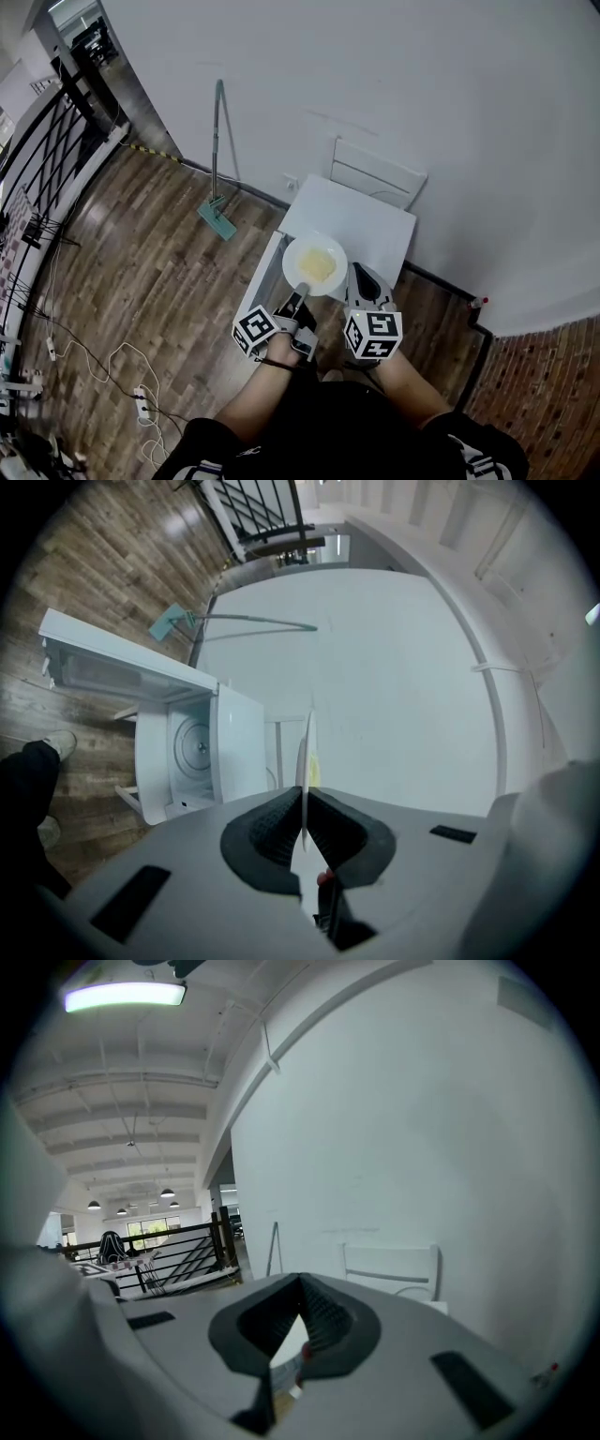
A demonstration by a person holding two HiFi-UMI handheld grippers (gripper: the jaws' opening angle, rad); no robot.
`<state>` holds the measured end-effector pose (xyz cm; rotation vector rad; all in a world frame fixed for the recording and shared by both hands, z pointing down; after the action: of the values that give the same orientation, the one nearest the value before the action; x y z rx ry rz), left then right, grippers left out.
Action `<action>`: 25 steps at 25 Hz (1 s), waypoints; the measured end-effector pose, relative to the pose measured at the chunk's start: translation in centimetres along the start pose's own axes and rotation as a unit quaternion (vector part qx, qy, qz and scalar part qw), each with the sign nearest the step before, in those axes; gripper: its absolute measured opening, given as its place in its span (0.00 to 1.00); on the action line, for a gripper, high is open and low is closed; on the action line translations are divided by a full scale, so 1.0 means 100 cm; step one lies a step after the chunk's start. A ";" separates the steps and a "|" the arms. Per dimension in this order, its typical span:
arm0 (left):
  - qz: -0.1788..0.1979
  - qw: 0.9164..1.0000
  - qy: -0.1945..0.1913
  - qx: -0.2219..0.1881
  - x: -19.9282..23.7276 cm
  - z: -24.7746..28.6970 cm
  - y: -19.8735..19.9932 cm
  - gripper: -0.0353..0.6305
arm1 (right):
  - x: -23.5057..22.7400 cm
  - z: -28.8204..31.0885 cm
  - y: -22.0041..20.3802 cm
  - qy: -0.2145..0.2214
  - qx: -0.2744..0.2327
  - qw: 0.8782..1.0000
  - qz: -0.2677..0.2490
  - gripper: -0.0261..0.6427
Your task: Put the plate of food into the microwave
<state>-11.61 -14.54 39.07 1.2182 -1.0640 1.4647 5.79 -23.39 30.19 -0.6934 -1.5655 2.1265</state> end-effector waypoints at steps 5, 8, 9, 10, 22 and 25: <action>-0.010 1.000 0.004 0.000 0.051 -0.002 -0.024 0.07 | -0.005 0.009 -0.052 0.018 0.018 1.000 -0.004 0.06; -0.038 0.999 0.016 -0.008 0.100 -0.005 -0.036 0.07 | -0.014 0.016 -0.096 0.019 0.037 0.999 0.001 0.06; -0.040 0.999 0.023 -0.009 0.117 -0.005 -0.037 0.07 | -0.017 0.018 -0.109 0.024 0.039 0.999 0.002 0.06; -0.037 0.999 0.029 -0.010 0.132 -0.002 -0.036 0.07 | -0.019 0.022 -0.122 0.028 0.040 0.999 0.001 0.06; -0.062 0.997 -0.040 -0.026 0.327 0.101 0.004 0.07 | -0.057 0.142 -0.313 0.041 -0.021 0.999 0.004 0.06; -0.059 0.996 -0.063 -0.030 0.359 0.123 0.015 0.07 | -0.060 0.161 -0.344 0.035 -0.052 0.998 0.001 0.06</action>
<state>-13.72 -22.39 76.19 1.3224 -1.0921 1.2714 1.86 -29.26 68.04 -0.7954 -1.6461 2.0110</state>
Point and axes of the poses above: the fingertips, and each gripper's own axes: z forward along the fingers, x to its left, y out of its top, the point moved 9 cm from there along -z, backward along the fingers, and after that the axes turned 2 degrees about -y, right-handed, at the moved point
